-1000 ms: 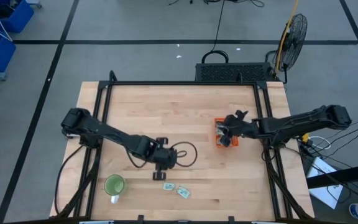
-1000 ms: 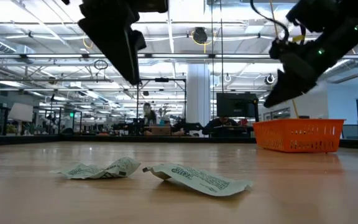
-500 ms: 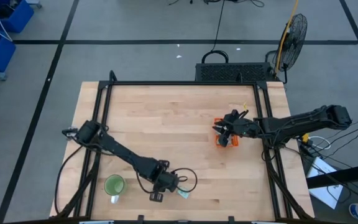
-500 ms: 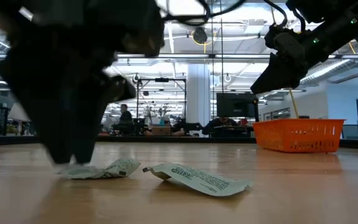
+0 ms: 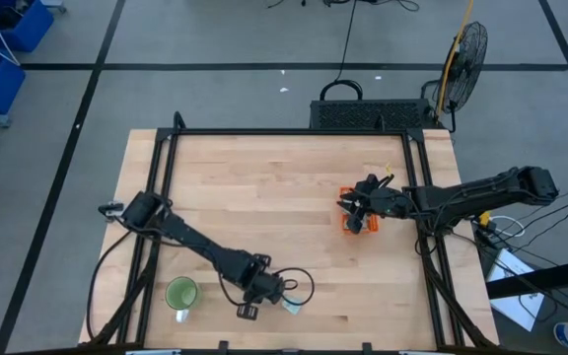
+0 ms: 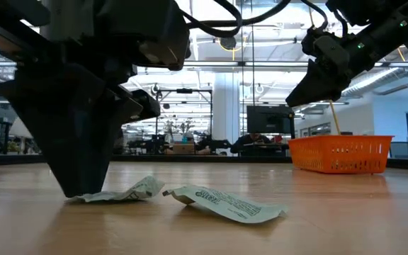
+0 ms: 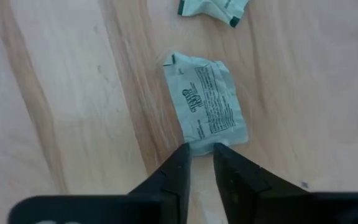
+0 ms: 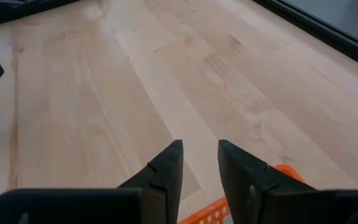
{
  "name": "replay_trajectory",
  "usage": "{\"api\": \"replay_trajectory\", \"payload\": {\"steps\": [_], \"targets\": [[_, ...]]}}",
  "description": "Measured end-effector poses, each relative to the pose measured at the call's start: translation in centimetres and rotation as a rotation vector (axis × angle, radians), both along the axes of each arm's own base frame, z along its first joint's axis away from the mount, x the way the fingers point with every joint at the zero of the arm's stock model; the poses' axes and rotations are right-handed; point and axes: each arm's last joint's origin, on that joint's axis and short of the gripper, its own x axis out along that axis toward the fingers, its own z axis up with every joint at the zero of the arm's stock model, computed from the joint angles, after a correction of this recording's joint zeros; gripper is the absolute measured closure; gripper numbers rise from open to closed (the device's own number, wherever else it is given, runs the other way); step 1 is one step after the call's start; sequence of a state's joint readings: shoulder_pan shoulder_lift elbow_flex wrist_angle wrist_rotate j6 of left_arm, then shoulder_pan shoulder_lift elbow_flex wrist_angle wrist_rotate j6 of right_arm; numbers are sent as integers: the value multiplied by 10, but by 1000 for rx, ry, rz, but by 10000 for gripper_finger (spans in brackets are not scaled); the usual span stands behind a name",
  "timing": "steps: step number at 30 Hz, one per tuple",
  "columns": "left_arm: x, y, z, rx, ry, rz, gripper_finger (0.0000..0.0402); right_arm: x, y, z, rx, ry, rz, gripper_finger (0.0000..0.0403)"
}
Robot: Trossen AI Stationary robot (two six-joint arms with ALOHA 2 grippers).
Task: Pick and place Stevia / Truvia into bins
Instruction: Put the stevia packet into the orange basket
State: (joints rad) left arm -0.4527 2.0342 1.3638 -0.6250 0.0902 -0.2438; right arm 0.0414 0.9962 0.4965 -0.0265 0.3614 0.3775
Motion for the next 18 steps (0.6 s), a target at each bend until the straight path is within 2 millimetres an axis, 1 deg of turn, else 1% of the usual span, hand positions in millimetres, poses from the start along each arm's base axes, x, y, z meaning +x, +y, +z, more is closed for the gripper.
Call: {"api": "replay_trajectory", "payload": {"steps": [7,11,14,16,18], "targets": [[8,10,-2,4,-26,-27,392,0,0,0,0,0,0,309],[10,15,-2,4,-30,-18,397,0,0,0,0,0,1,310],[9,22,4,56,-39,-15,398,0,0,0,0,0,0,309],[7,28,12,107,-61,-16,397,0,0,0,3,-1,0,309],[6,32,27,141,-111,-15,398,1,1,-1,28,-2,21,309]]}}
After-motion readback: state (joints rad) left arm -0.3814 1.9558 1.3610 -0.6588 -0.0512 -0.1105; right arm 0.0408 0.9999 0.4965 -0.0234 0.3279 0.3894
